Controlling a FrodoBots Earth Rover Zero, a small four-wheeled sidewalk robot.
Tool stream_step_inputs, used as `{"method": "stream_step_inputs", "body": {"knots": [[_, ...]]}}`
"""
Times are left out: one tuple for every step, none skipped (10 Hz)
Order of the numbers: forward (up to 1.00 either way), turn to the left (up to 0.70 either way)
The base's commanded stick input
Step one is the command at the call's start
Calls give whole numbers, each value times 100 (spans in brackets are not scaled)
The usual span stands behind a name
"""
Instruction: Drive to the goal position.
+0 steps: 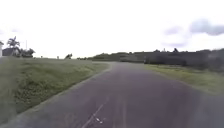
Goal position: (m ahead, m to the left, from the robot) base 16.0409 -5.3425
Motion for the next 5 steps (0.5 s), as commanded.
{"method": "stream_step_inputs", "body": {"knots": [[70,2],[70,2],[70,2],[70,2],[70,2]]}}
